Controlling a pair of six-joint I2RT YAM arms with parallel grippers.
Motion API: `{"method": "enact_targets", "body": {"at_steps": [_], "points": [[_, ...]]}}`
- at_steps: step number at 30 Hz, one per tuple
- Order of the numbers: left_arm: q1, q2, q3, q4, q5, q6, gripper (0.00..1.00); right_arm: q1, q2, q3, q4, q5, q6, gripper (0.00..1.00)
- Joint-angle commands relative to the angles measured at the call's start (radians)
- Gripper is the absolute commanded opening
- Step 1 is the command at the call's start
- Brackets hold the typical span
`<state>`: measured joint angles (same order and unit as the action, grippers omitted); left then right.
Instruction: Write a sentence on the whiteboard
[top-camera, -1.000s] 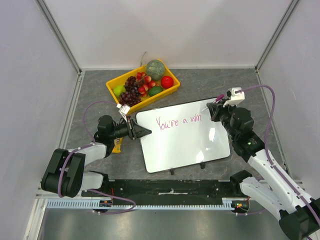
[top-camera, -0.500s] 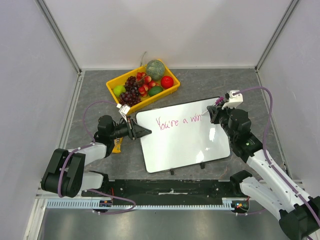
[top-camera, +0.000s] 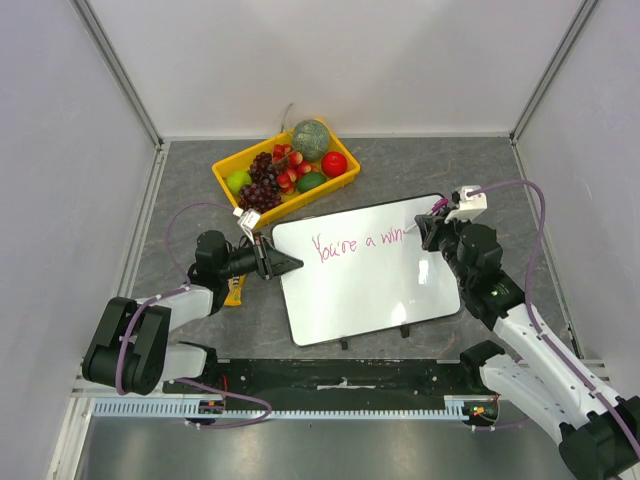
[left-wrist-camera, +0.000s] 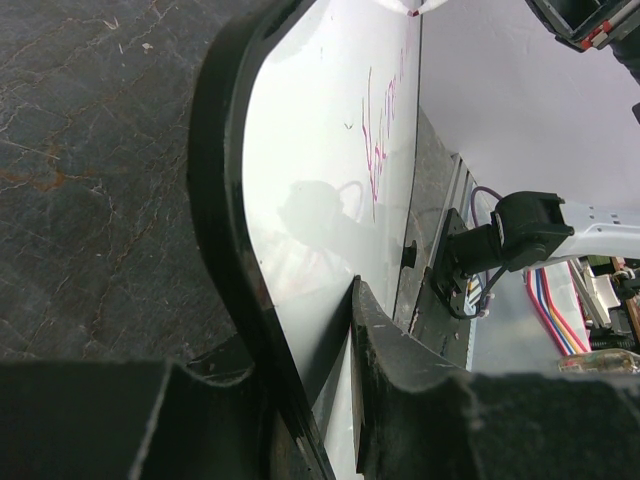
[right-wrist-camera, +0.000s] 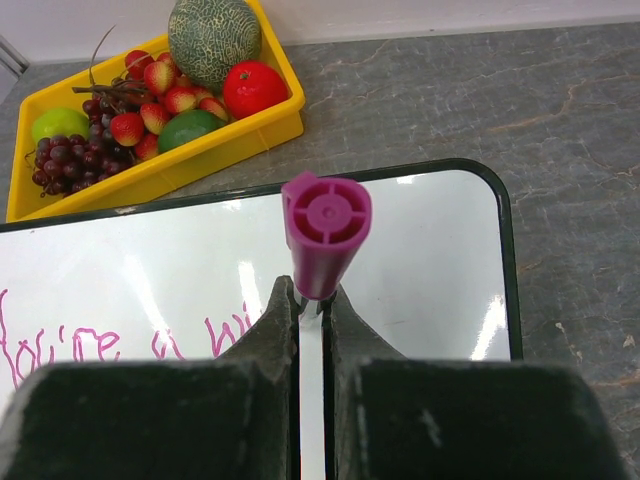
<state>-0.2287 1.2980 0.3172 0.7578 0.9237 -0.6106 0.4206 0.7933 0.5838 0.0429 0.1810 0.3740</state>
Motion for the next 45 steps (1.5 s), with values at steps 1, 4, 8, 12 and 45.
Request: {"method": "enact_targets", "body": {"at_steps": [1, 4, 8, 12, 45], "points": [[-0.029, 0.023, -0.010, -0.060, -0.039, 0.190, 0.02, -0.003, -0.016, -0.021, -0.035, 0.002, -0.014, 0.00], [-0.027, 0.021, -0.010, -0.058, -0.040, 0.190, 0.02, -0.003, -0.026, -0.032, -0.040, -0.006, -0.014, 0.00], [-0.027, 0.023, -0.010, -0.060, -0.040, 0.190, 0.02, -0.003, -0.048, -0.047, -0.069, -0.026, -0.012, 0.00], [-0.027, 0.023, -0.010, -0.058, -0.040, 0.190, 0.02, -0.003, -0.055, -0.058, -0.069, -0.034, -0.010, 0.00], [-0.027, 0.020, -0.012, -0.060, -0.042, 0.192, 0.02, -0.003, 0.024, 0.065, -0.012, 0.087, -0.023, 0.00]]}}
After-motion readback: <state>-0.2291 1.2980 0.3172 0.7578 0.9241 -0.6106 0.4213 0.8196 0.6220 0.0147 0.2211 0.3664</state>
